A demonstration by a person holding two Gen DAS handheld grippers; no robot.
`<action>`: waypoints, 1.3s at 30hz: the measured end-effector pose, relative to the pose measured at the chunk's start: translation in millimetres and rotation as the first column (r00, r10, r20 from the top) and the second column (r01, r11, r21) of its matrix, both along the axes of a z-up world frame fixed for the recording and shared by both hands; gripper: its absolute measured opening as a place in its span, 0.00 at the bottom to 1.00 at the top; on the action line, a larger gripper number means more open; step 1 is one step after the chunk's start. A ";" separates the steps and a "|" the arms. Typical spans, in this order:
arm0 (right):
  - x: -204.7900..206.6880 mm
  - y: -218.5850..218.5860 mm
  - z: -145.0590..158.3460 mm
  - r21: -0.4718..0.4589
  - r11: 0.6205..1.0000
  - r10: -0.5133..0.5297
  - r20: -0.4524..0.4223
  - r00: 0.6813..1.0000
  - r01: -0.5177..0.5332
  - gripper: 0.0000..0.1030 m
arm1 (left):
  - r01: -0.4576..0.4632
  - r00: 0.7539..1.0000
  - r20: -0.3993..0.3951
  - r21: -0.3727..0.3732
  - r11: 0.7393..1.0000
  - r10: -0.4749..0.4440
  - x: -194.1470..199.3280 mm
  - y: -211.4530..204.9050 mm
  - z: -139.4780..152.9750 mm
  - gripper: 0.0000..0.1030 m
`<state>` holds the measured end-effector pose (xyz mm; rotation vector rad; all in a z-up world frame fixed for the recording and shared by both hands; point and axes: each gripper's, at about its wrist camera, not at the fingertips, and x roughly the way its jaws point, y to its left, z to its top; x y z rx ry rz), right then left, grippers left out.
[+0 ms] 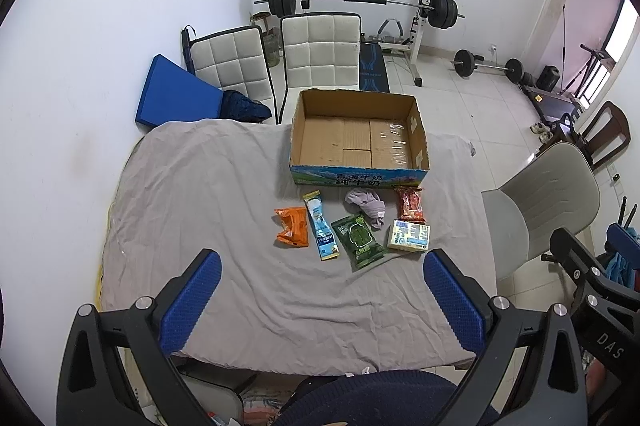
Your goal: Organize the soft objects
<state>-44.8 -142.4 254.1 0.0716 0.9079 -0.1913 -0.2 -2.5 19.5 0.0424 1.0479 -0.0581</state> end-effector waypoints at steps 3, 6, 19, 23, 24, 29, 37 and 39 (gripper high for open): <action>0.9 -1.8 -1.4 0.006 1.000 0.000 0.000 1.000 0.000 1.00 | -0.003 1.000 -0.001 -0.002 1.000 0.003 1.3 -0.2 0.4 1.00; 2.8 -4.3 -4.5 0.016 1.000 0.001 -0.006 1.000 -0.001 1.00 | -0.005 1.000 -0.004 0.001 1.000 0.005 2.6 -0.3 -0.1 1.00; 53.8 -30.9 -58.0 0.041 0.997 0.071 -0.119 0.990 -0.066 1.00 | -0.044 0.995 -0.087 -0.039 0.998 0.040 47.3 1.4 -45.1 1.00; 111.6 -48.0 -134.3 -0.031 0.988 0.136 -0.254 0.958 -0.149 1.00 | -0.070 0.975 -0.216 -0.038 0.997 0.060 87.3 -0.4 -121.2 1.00; 126.1 -50.4 -156.4 -0.026 0.983 0.168 -0.287 0.943 -0.183 1.00 | -0.071 0.964 -0.259 -0.038 0.997 0.059 96.7 -1.8 -143.3 1.00; 193.2 -48.8 -279.7 -0.026 0.934 0.296 -0.498 0.815 -0.355 1.00 | -0.114 0.885 -0.460 -0.071 0.991 0.069 125.1 -9.5 -249.0 0.92; 235.8 -5.0 -436.7 -0.057 0.763 0.433 -0.695 0.574 -0.644 0.99 | -0.182 0.804 -0.582 -0.043 0.982 0.123 149.4 -16.4 -350.3 0.92; 241.8 -1.6 -460.0 -0.007 0.754 0.450 -0.724 0.524 -0.657 0.98 | -0.198 0.789 -0.600 -0.046 0.979 0.131 152.9 -17.3 -360.8 0.92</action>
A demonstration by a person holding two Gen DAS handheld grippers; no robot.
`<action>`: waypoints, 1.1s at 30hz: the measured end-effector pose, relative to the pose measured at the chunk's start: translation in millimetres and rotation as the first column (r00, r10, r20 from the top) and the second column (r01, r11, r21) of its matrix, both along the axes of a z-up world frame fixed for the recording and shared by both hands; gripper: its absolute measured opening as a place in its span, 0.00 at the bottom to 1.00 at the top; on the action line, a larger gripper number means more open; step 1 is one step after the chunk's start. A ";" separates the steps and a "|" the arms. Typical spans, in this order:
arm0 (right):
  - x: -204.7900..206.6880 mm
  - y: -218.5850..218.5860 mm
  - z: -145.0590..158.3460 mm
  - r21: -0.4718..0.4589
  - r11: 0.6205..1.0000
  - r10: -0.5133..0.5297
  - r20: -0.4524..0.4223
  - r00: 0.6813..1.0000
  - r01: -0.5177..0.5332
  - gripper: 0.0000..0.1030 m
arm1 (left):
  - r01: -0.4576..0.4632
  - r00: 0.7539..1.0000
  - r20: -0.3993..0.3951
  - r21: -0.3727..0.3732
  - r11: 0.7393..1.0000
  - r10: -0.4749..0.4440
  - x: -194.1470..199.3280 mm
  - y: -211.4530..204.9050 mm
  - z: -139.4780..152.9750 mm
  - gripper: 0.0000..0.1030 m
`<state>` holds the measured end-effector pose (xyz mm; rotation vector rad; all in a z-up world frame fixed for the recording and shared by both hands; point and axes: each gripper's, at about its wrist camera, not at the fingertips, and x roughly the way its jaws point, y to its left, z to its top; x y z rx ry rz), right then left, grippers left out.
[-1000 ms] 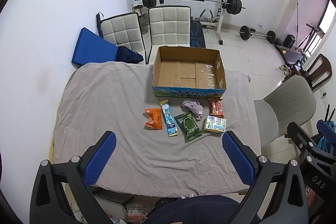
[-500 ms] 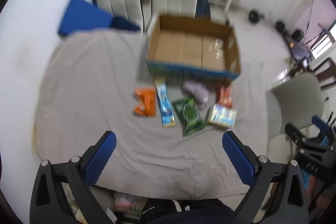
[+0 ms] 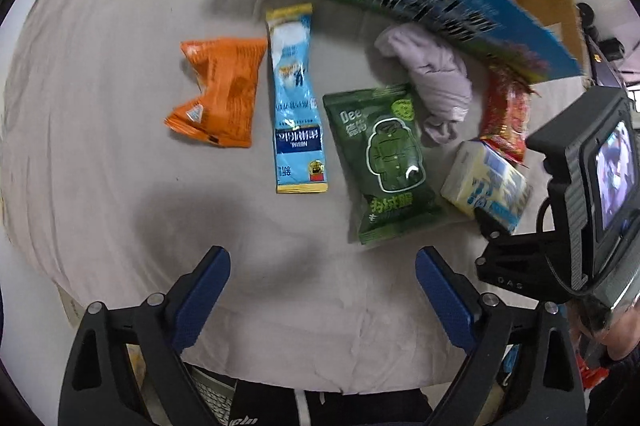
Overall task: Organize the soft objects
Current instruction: 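Grasp the green pouch with the left tool while the right tool grasps the yellow wipes pack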
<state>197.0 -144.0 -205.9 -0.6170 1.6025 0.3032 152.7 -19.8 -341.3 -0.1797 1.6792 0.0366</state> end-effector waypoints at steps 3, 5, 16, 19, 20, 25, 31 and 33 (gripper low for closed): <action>5.3 -3.7 -13.5 0.093 0.992 -0.081 -0.092 0.992 0.090 0.87 | -0.013 1.000 -0.009 -0.017 1.000 0.013 4.6 -3.5 -8.0 0.92; 0.7 -5.8 -16.8 0.094 0.990 -0.097 -0.092 0.991 0.106 0.84 | -0.013 1.000 -0.012 -0.039 0.999 0.013 8.2 -7.3 -12.1 0.92; -20.2 -102.1 -39.5 0.236 0.679 -0.631 -0.295 0.717 0.695 0.76 | 0.055 0.992 -0.110 -0.024 0.998 -0.058 51.2 -53.8 -70.0 0.90; -24.9 -100.6 -39.2 0.241 0.712 -0.603 -0.271 0.750 0.660 0.80 | 0.066 0.987 -0.147 -0.031 0.997 -0.070 55.9 -61.5 -88.8 0.63; -24.5 -94.8 -40.9 0.234 0.742 -0.582 -0.241 0.776 0.629 0.81 | 0.072 0.986 -0.150 -0.039 0.997 -0.077 55.5 -63.4 -90.9 0.56; -23.8 -61.1 -53.5 0.162 0.840 -0.486 -0.201 0.851 0.518 0.78 | 0.187 0.975 -0.123 0.015 0.982 -0.184 25.1 -74.4 -90.7 0.48; -63.1 -60.8 -90.7 0.145 0.759 -0.569 -0.325 0.755 0.634 0.67 | 0.248 0.961 -0.135 0.034 0.968 -0.241 -19.0 -68.1 -95.8 0.48; -70.9 -59.4 -98.1 0.158 0.760 -0.578 -0.280 0.766 0.631 0.71 | 0.212 0.968 -0.142 0.020 0.977 -0.207 -15.1 -61.9 -102.5 0.50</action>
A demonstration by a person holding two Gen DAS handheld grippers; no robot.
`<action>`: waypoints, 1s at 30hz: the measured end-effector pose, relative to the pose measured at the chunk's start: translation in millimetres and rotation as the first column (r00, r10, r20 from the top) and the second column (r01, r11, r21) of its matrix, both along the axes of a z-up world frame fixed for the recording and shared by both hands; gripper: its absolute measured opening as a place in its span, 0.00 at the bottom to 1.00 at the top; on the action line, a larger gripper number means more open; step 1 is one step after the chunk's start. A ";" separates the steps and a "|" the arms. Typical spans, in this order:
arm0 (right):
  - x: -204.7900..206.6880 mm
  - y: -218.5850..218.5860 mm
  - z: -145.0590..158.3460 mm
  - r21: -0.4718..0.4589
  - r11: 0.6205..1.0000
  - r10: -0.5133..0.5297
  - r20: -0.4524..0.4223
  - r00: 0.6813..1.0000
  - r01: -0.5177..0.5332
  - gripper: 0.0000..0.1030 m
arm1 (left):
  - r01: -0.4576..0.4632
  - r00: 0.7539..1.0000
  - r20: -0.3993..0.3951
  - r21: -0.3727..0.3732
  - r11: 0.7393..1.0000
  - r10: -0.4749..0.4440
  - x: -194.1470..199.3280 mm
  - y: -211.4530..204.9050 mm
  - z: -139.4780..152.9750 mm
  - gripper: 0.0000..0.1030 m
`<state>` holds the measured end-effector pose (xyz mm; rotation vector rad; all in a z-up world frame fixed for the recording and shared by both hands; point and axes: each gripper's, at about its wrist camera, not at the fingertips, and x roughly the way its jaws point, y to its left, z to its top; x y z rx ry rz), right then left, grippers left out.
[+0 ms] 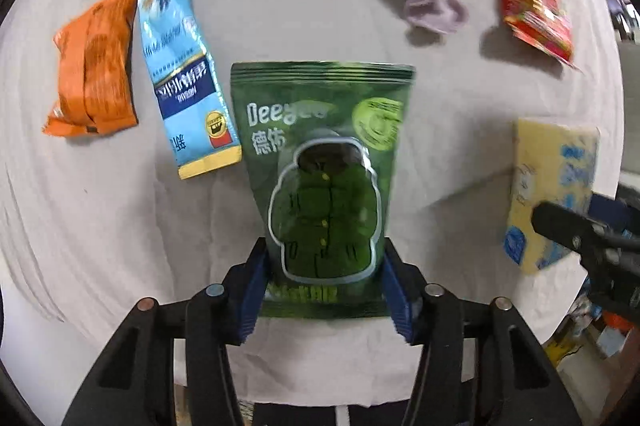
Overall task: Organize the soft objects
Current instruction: 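Grasp the green pouch with the left tool while the right tool grasps the yellow wipes pack, then carry both items into the box and open both tools to release them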
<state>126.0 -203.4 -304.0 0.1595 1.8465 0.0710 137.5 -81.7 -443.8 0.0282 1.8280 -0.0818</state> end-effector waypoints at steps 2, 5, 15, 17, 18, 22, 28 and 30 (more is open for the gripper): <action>-6.2 2.5 -5.3 -0.028 1.000 -0.001 0.014 1.000 0.002 0.75 | -0.080 0.997 -0.016 -0.028 0.996 0.080 7.5 10.5 -13.3 0.50; -11.8 4.4 1.8 -0.042 0.999 -0.030 0.003 1.000 0.030 0.75 | -0.129 0.992 -0.008 -0.048 0.990 0.129 11.6 22.2 -17.1 0.48; -60.9 -1.4 -14.8 -0.036 0.996 -0.081 0.056 0.995 0.083 0.66 | -0.075 0.990 0.117 -0.004 0.997 0.075 -10.8 17.4 19.8 0.38; -68.1 7.6 -17.1 -0.029 0.997 -0.076 0.062 0.995 0.078 0.65 | -0.066 0.989 0.134 -0.010 0.998 0.067 -26.0 19.1 27.0 0.38; -74.1 10.3 -19.0 -0.028 0.997 -0.072 0.065 0.995 0.074 0.65 | -0.054 0.991 0.126 -0.014 0.998 0.056 -32.0 18.3 27.2 0.38; -89.0 17.3 -25.2 -0.020 0.999 -0.047 0.051 0.998 0.048 0.66 | -0.068 0.996 0.051 -0.061 0.996 0.071 -52.0 29.2 10.6 0.40; -91.7 47.8 -91.2 -0.012 0.999 -0.030 0.001 1.000 0.030 0.66 | -0.144 0.990 -0.025 -0.089 0.986 0.142 -44.9 44.6 -25.7 0.47; -95.5 46.5 -93.0 -0.013 0.999 -0.031 0.008 0.999 0.031 0.66 | -0.152 0.988 -0.022 -0.085 0.985 0.151 -41.7 39.0 -29.4 0.47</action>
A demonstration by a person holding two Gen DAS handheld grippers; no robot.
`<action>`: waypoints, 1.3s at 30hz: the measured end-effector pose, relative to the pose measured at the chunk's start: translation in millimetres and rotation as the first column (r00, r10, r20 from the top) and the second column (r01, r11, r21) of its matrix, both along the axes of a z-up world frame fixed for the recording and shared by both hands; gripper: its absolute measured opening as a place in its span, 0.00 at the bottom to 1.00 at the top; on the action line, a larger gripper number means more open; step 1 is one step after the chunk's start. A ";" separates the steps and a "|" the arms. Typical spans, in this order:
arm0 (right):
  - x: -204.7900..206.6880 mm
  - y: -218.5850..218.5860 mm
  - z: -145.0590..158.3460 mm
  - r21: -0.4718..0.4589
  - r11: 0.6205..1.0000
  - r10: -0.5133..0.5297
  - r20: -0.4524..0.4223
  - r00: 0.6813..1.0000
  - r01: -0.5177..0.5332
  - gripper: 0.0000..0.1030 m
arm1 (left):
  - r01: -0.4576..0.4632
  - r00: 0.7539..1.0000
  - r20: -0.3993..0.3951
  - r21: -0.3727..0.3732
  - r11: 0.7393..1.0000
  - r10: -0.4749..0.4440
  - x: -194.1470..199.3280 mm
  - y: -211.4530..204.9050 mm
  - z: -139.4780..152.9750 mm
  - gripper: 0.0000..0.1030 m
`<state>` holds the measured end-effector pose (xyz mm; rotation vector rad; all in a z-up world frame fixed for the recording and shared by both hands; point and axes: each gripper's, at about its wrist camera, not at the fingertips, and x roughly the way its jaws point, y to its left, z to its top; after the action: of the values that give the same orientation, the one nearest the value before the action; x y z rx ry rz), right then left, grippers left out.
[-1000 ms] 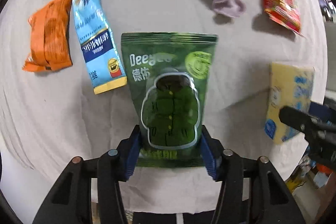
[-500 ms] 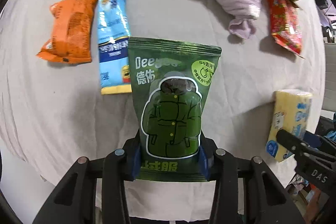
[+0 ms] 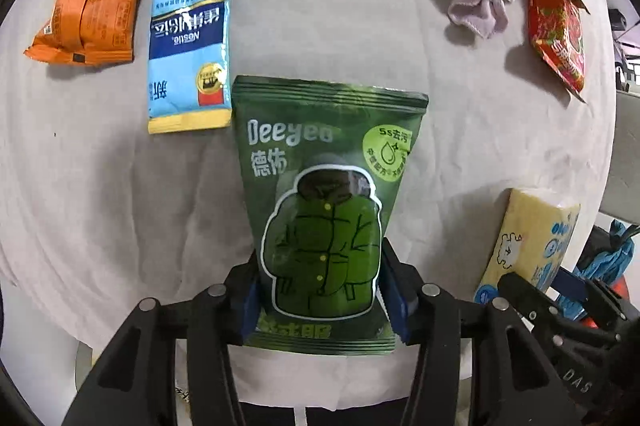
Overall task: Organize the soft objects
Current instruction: 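Carry both items into the box and open both tools to release them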
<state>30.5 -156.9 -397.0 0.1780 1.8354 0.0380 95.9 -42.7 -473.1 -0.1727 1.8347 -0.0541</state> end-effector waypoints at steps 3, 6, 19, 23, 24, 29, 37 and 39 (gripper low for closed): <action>-1.4 -8.4 0.6 0.003 1.000 -0.016 0.028 0.999 0.016 0.64 | -0.017 0.999 0.033 0.005 1.000 0.017 4.1 9.7 18.3 0.41; -9.9 -4.6 -4.3 -0.002 1.000 -0.012 0.043 0.999 0.012 0.63 | 0.001 0.997 0.079 0.028 1.000 -0.003 -17.9 8.2 73.1 0.37; -48.2 -12.9 54.8 0.083 0.996 -0.050 0.215 0.975 0.032 0.62 | 0.042 0.926 0.371 0.099 0.994 -0.076 -18.0 0.4 240.9 0.35; -34.8 -10.4 95.3 0.096 0.995 -0.053 0.307 0.950 0.025 0.62 | 0.051 0.881 0.461 0.128 0.990 -0.105 -3.4 -8.7 292.3 0.35; -26.5 -13.3 109.2 0.098 0.995 -0.052 0.328 0.943 0.021 0.62 | 0.053 0.873 0.475 0.127 0.990 -0.108 2.0 -9.7 300.8 0.35; 11.1 -35.2 199.4 0.094 0.995 -0.060 0.402 0.914 0.024 0.62 | 0.093 0.828 0.546 0.093 0.991 -0.129 30.8 -2.4 346.8 0.35; 83.0 -37.8 248.0 0.082 0.995 -0.095 0.453 0.886 0.065 0.62 | 0.167 0.805 0.576 0.010 0.986 -0.142 115.7 17.6 373.2 0.35; 106.5 -36.9 253.5 0.077 0.994 -0.107 0.459 0.882 0.080 0.62 | 0.185 0.811 0.565 -0.006 0.983 -0.149 140.3 15.8 361.3 0.35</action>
<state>137.0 -193.8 -143.5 0.2723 1.3458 0.0593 236.2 -26.9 -111.8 -0.0275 1.2466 -0.2596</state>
